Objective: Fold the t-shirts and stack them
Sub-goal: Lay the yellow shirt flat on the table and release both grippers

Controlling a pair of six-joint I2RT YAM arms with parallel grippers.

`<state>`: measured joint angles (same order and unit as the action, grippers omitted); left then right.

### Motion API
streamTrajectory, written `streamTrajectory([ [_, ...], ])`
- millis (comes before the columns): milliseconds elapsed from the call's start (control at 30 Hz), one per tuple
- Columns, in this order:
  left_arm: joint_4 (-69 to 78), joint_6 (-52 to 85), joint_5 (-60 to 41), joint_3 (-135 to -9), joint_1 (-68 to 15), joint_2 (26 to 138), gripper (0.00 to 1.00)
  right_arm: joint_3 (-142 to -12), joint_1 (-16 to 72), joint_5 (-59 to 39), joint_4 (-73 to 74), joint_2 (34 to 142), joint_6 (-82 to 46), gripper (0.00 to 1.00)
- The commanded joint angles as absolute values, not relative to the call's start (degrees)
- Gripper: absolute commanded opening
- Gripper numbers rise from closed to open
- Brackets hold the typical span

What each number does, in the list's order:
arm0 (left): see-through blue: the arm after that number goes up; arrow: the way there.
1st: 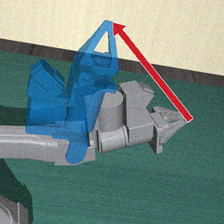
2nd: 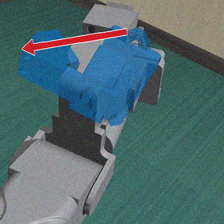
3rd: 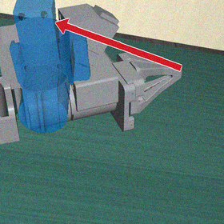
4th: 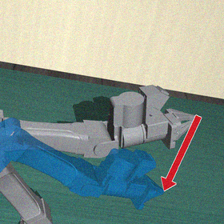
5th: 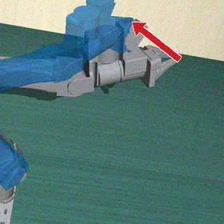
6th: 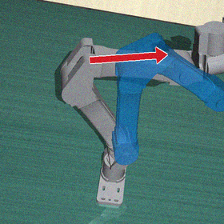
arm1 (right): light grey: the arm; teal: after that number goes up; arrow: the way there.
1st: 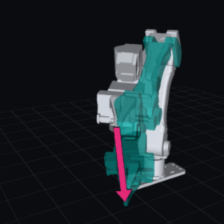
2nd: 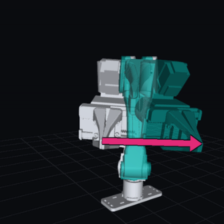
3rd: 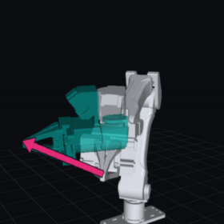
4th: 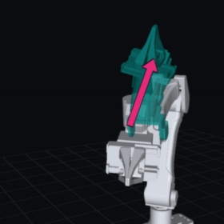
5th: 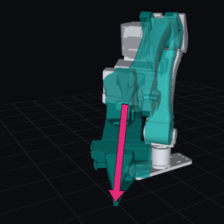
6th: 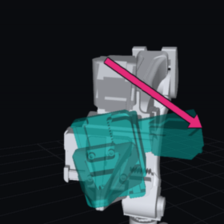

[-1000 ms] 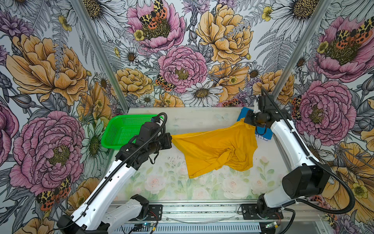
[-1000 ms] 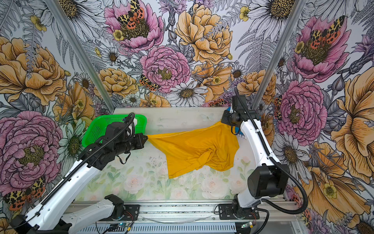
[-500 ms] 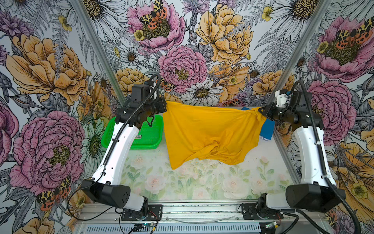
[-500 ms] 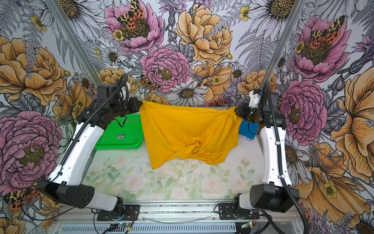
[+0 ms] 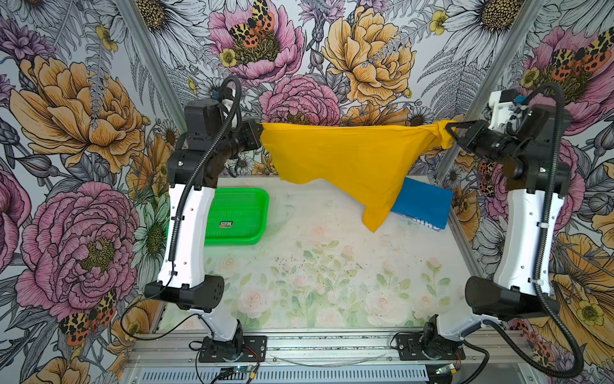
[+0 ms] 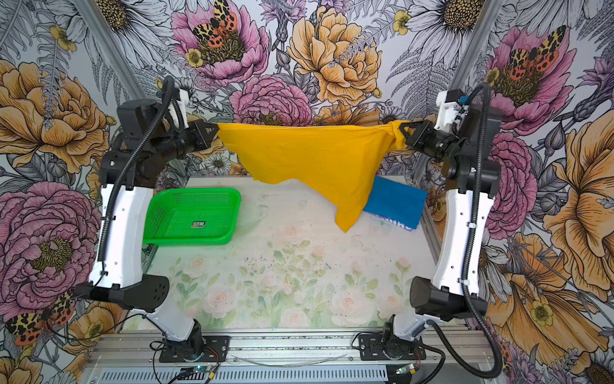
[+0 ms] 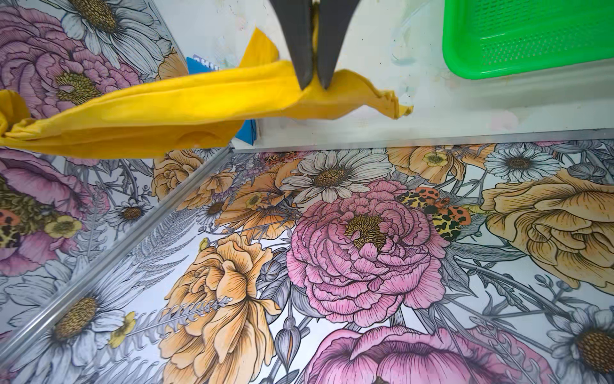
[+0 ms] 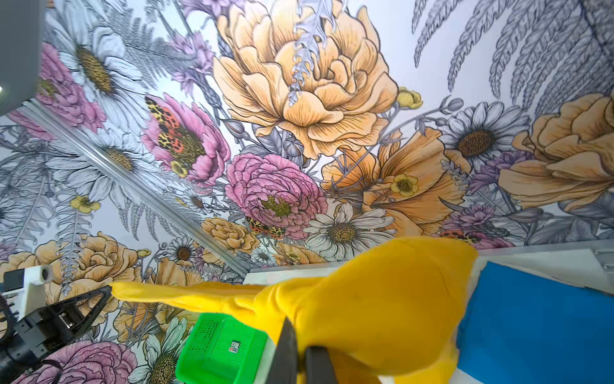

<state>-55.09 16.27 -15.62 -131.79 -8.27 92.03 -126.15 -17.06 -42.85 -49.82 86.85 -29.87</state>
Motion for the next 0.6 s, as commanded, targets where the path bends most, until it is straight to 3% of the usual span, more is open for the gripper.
streamTrajectory([
  [0,-55.28,15.34,-16.34,-124.16,-7.75,84.61,0.0,-117.35,-18.18,-43.86,-49.64,77.84,-30.41,0.0],
  [100,-51.94,15.96,-15.15,-108.87,-9.61,74.63,0.0,-102.4,-18.28,-43.77,-49.63,65.8,-30.85,0.11],
  [200,-48.52,18.66,-12.96,-88.98,-13.02,62.05,0.0,-88.03,-18.28,-42.38,-50.21,52.16,-31.69,0.68],
  [267,-46.21,22.05,-10.88,-75.79,-16.14,54.93,0.0,-82.73,-18.33,-40.69,-53.19,46.26,-32.01,0.78],
  [333,-45.09,25.97,-8.04,-63.0,-20.4,48.26,0.0,-76.97,-17.95,-42.38,-55.5,43.26,-34.02,0.99],
  [433,-45.28,30.93,-4.47,-49.82,-25.5,41.2,0.0,-67.52,-17.07,-41.99,-57.56,40.64,-32.61,1.0],
  [567,-45.13,36.54,-1.09,-41.95,-28.8,34.86,0.0,-60.28,-16.24,-36.21,-62.75,39.84,-29.44,1.0],
])
